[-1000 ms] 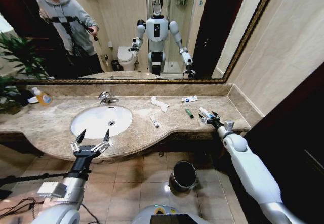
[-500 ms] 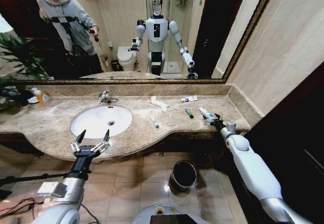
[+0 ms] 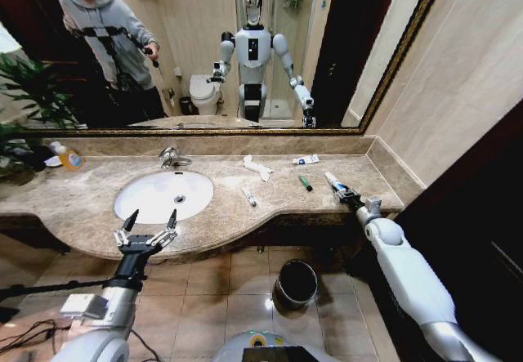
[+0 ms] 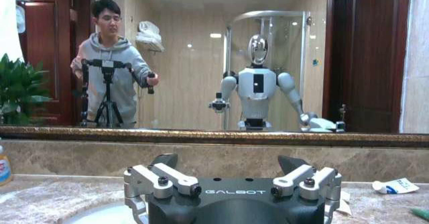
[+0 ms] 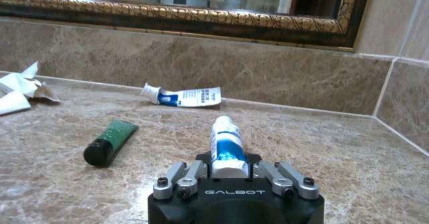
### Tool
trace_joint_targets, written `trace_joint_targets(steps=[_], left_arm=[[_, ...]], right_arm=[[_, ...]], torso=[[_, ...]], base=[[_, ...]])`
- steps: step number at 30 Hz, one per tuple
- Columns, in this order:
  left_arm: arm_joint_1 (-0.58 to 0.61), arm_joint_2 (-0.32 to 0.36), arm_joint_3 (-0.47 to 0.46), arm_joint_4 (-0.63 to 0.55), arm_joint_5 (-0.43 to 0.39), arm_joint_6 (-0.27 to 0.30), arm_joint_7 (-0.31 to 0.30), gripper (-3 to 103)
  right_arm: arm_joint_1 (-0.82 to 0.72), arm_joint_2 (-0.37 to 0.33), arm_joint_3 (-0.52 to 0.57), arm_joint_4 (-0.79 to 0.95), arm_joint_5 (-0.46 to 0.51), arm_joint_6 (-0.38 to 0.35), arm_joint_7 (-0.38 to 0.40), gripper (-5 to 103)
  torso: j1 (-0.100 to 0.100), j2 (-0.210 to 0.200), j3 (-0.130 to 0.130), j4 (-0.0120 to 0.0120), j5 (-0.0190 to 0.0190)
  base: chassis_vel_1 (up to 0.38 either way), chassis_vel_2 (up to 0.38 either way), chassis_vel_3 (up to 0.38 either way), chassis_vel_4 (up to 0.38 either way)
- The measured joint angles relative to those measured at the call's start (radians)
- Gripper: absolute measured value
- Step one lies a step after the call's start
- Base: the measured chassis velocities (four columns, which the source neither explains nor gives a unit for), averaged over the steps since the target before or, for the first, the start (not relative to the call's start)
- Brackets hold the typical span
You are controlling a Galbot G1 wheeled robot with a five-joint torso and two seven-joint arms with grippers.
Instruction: Pick up the trash from the sink and place it in the trash bin.
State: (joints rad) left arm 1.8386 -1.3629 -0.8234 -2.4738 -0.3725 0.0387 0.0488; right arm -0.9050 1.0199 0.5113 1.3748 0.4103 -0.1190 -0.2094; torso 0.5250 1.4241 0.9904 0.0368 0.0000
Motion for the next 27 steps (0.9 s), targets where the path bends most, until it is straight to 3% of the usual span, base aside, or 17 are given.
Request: trace_joint_targets(steps=[13,18,21,25,27], left_arm=[[0.000,0.000,0.000,0.000,0.000,0.000,0.000,100],[0.000,0.000,0.000,0.000,0.000,0.000,0.000,100],[0.000,0.000,0.000,0.000,0.000,0.000,0.000,100],[0.000,0.000,0.000,0.000,0.000,0.000,0.000,100],[0.000,0.000,0.000,0.000,0.000,0.000,0.000,100]], right_arm=[[-0.110,-0.006,0.071,0.155,0.024,-0.018,0.019,27],[-0.290,0.003,0.146,0.329,0.048,0.070,0.086,27],[-0.343,0.023,0.162,0.382,0.053,0.088,0.090,27],[-0.508,0.095,0.231,0.521,0.056,0.131,0.108,27],[-0.624,0.143,0.268,0.575,0.048,0.189,0.119,27]], torso=[[0.000,0.000,0.000,0.0002,0.0000],[0.000,0.000,0.000,-0.0003,0.0000],[0.000,0.000,0.000,-0.0001,0.0001],[0.000,0.000,0.000,0.0004,-0.0003],[0.000,0.000,0.000,-0.0002,-0.0006]], base=[[0.000,0.000,0.000,0.000],[0.000,0.000,0.000,0.000],[0.000,0.000,0.000,0.000],[0.000,0.000,0.000,0.000],[0.000,0.000,0.000,0.000]])
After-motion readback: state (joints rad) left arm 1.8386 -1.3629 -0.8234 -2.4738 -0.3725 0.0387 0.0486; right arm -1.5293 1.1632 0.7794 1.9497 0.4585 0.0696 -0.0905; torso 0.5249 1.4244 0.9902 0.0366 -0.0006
